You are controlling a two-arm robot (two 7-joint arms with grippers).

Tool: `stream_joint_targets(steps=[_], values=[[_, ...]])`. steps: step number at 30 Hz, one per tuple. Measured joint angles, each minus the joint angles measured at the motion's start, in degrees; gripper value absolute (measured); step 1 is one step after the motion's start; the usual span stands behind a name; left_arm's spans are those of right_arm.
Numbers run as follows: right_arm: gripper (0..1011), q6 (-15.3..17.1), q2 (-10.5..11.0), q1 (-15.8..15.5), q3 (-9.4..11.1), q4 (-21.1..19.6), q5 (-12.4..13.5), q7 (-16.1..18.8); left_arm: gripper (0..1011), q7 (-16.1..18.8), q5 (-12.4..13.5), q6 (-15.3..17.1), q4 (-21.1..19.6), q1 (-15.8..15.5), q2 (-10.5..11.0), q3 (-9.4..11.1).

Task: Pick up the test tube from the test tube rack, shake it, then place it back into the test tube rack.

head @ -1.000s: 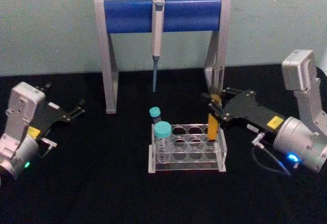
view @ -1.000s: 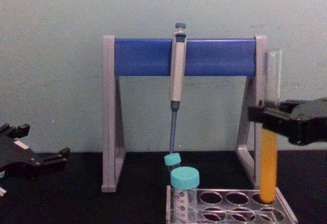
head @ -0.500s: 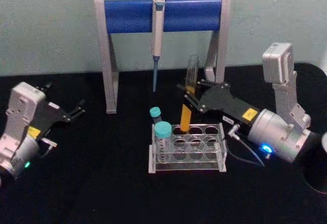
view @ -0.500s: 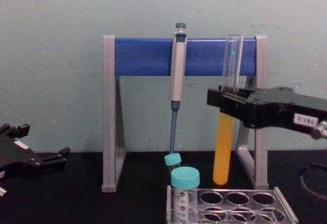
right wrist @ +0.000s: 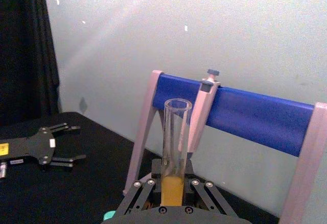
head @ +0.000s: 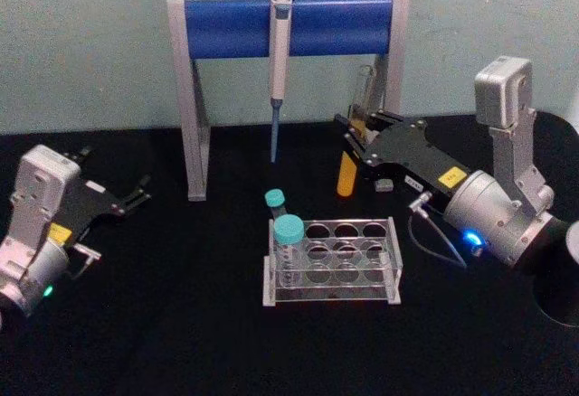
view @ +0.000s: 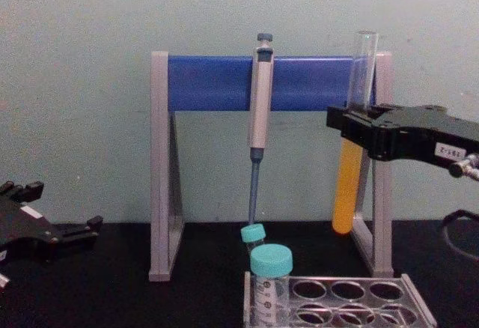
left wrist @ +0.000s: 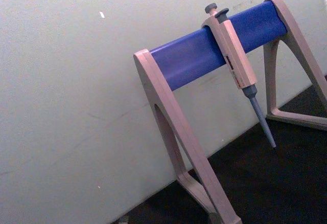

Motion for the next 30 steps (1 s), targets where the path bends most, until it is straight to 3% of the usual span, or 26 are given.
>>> stream_joint_targets(steps=[15, 23, 30], values=[[229, 0.64, -0.18, -1.03, 1.51, -0.57, -1.67, -0.41, 1001, 0.00, 0.00, 0.00, 0.00, 0.00, 0.00, 0.00], [229, 2.65, 1.86, -2.98, 2.84, -3.23, -3.49, -1.16, 1002, 0.00, 0.00, 0.00, 0.00, 0.00, 0.00, 0.00], [229, 5.55, 4.57, -5.94, 3.46, -7.26, -2.93, 0.73, 1001, 0.00, 0.00, 0.00, 0.00, 0.00, 0.00, 0.00]])
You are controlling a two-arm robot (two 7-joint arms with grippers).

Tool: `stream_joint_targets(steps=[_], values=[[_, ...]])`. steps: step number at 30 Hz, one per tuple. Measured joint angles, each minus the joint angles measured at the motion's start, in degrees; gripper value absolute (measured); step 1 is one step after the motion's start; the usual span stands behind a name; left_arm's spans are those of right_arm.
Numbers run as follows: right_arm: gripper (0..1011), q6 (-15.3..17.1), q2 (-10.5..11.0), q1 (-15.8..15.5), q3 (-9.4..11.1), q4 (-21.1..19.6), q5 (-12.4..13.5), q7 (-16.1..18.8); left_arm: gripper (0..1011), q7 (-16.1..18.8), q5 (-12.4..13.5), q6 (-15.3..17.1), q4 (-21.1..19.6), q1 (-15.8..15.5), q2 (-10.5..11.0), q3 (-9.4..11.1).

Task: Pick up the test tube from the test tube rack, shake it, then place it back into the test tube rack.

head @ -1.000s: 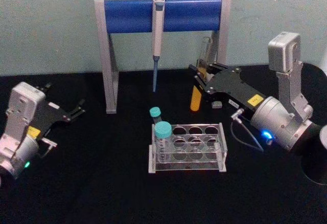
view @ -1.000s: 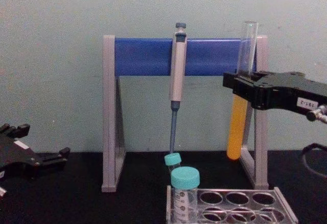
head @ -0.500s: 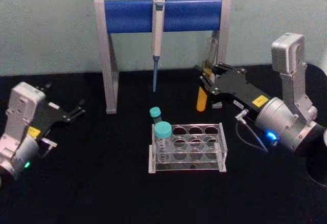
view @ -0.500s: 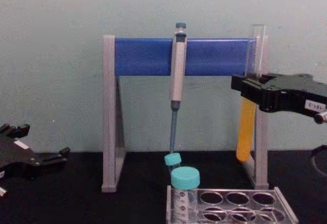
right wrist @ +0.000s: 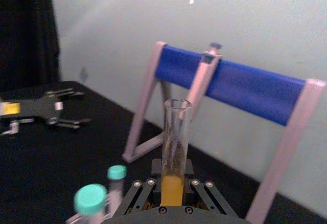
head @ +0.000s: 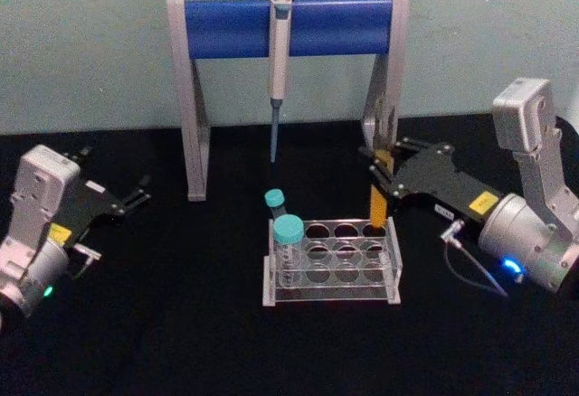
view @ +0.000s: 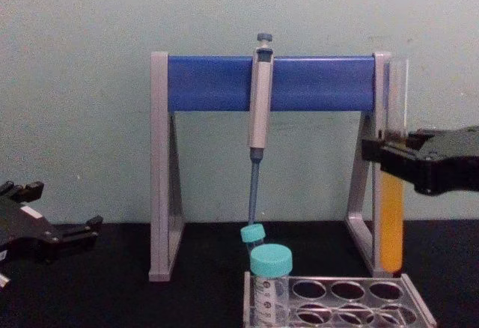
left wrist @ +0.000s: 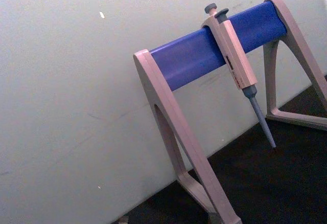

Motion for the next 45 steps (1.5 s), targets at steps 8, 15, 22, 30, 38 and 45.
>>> stream_joint_targets(steps=[8, 15, 22, 30, 38, 45], values=[[229, 1.26, 0.84, -1.19, -1.86, -2.11, 3.05, 3.22, 1001, 0.00, 0.00, 0.00, 0.00, 0.00, 0.00, 0.00], [229, -1.68, -1.31, 0.81, -3.57, -0.17, 4.32, 3.73, 1001, 0.00, 0.00, 0.00, 0.00, 0.00, 0.00, 0.00], [229, -4.91, -4.45, 3.87, -3.98, 4.30, 4.50, 1.65, 1002, 0.00, 0.00, 0.00, 0.00, 0.00, 0.00, 0.00], [229, -5.60, -5.56, 5.07, -2.89, 6.83, 3.53, -0.23, 1001, 0.00, 0.00, 0.00, 0.00, 0.00, 0.00, 0.00], [229, -5.60, -5.50, 4.85, -2.19, 6.97, 3.19, -0.44, 1001, 0.00, 0.00, 0.00, 0.00, 0.00, 0.00, 0.00], [229, -5.31, -5.43, 4.62, -2.01, 6.77, 2.92, -0.41, 1001, 0.00, 0.00, 0.00, 0.00, 0.00, 0.00, 0.00]])
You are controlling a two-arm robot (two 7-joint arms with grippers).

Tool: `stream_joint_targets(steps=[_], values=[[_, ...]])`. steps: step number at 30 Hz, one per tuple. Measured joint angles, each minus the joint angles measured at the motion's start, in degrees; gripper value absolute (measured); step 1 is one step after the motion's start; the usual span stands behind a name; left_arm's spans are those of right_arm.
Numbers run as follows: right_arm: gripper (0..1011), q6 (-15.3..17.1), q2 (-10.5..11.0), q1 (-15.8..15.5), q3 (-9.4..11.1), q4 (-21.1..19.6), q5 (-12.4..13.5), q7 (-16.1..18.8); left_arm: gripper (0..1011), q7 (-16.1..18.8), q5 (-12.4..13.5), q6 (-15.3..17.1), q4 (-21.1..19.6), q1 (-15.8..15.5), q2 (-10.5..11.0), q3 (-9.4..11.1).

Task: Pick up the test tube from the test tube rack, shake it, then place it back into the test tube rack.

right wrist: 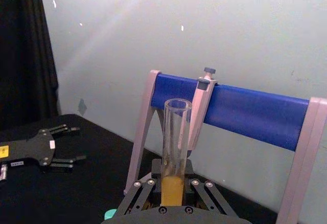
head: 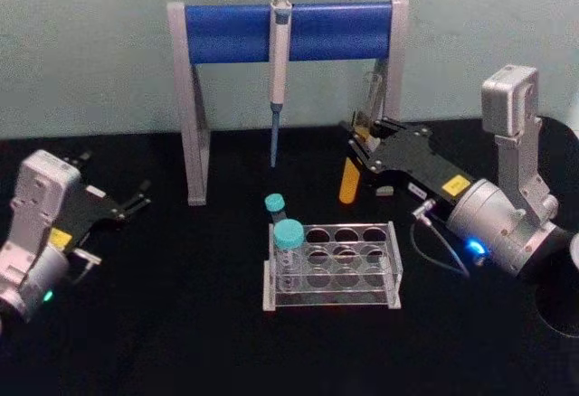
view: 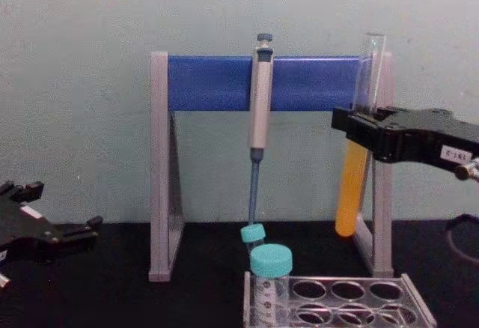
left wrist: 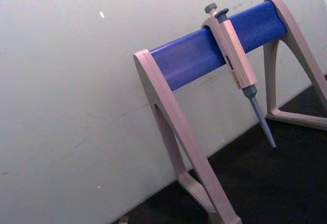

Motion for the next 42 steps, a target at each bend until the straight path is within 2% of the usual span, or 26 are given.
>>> stream_joint_targets(steps=[30, 42], values=[[229, 0.20, 0.18, -0.45, 0.51, -0.88, -0.25, 0.34, 1001, 0.00, 0.00, 0.00, 0.00, 0.00, 0.00, 0.00], [229, 0.51, 1.72, -2.11, 1.28, -3.23, 0.67, 1.09, 1002, 0.00, 0.00, 0.00, 0.00, 0.00, 0.00, 0.00]])
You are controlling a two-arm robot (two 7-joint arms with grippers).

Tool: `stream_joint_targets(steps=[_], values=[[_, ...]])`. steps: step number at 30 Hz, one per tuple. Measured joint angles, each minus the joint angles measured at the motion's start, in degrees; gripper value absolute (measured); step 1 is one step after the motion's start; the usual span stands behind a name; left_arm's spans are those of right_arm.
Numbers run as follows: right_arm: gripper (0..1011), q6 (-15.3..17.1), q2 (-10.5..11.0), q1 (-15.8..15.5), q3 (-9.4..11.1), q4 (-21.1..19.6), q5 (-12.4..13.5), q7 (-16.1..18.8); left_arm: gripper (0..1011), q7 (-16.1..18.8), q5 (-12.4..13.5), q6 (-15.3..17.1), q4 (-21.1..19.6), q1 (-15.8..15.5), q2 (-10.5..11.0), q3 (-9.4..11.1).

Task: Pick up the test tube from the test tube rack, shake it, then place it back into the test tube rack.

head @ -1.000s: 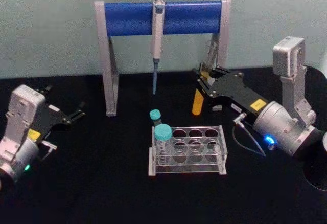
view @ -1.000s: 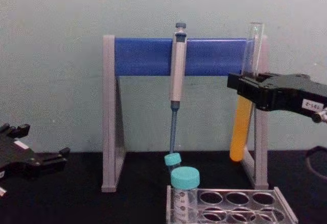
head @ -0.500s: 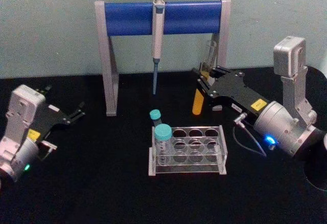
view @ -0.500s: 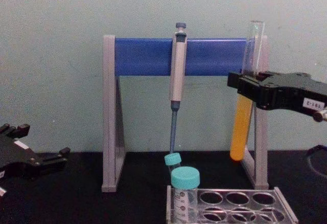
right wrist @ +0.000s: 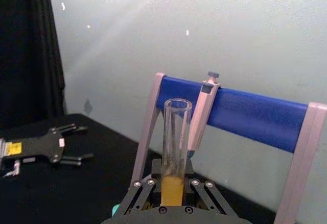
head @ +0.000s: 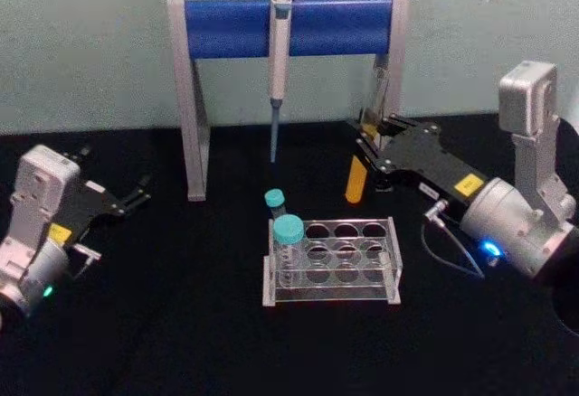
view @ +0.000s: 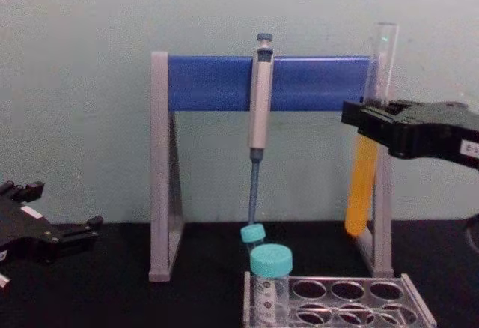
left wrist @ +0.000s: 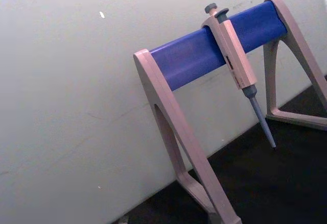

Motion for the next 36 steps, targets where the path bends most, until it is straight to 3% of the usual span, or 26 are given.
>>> stream_joint_targets(steps=[15, 36], values=[[229, -1.75, 4.26, -3.74, 0.15, -1.36, 0.97, 3.35, 1001, 0.00, 0.00, 0.00, 0.00, 0.00, 0.00, 0.00], [229, -3.19, 2.52, 0.32, -2.72, 4.79, 1.08, 5.11, 1001, 0.00, 0.00, 0.00, 0.00, 0.00, 0.00, 0.00]])
